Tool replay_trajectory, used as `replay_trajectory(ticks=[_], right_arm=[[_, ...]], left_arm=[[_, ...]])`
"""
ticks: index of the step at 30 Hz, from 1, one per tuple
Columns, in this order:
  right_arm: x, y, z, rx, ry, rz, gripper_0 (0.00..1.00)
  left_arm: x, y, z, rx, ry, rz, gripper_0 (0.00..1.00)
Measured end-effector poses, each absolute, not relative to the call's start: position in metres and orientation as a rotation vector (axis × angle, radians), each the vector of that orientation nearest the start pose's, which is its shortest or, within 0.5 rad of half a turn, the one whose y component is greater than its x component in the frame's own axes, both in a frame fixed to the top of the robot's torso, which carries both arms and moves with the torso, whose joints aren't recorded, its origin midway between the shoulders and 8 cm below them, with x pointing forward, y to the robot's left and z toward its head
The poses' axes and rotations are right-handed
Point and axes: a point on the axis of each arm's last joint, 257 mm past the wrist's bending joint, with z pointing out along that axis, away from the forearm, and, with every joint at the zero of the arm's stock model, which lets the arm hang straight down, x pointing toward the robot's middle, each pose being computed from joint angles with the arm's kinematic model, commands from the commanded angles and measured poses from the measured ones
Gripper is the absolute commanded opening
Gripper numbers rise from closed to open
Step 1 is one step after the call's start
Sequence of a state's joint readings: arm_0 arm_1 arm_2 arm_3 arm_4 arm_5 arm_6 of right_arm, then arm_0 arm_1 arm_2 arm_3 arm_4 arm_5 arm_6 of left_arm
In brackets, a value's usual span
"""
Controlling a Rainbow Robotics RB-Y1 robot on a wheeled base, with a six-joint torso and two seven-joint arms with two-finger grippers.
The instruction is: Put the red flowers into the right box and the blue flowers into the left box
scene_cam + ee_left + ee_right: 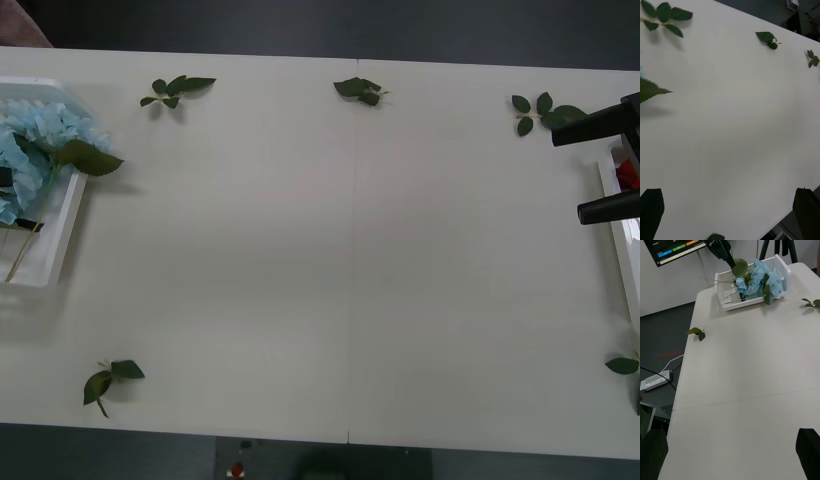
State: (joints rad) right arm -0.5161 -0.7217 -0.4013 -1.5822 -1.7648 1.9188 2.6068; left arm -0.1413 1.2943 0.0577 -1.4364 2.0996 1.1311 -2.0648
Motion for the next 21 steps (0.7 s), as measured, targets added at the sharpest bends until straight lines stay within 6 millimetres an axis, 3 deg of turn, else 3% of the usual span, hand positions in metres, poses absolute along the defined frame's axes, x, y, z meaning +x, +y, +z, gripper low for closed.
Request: replay_trajectory(ticks=[6, 14, 21], right_arm=[[0.383, -0.226, -0.045, -1.523, 1.550, 0.772, 1.00], [0.386, -0.228, -0.048, -1.522, 1.566, 0.760, 1.00], [0.386, -0.228, -0.048, -1.522, 1.566, 0.760, 1.00]], left_arm=[[0.452, 0.329, -0.084, 0.474, 2.162, -0.744, 1.00], [0.430, 0.248, -0.086, 0.700, 2.057, -0.782, 1.00], [0.419, 0.186, -0.079, 0.730, 1.933, -0.892, 1.00]])
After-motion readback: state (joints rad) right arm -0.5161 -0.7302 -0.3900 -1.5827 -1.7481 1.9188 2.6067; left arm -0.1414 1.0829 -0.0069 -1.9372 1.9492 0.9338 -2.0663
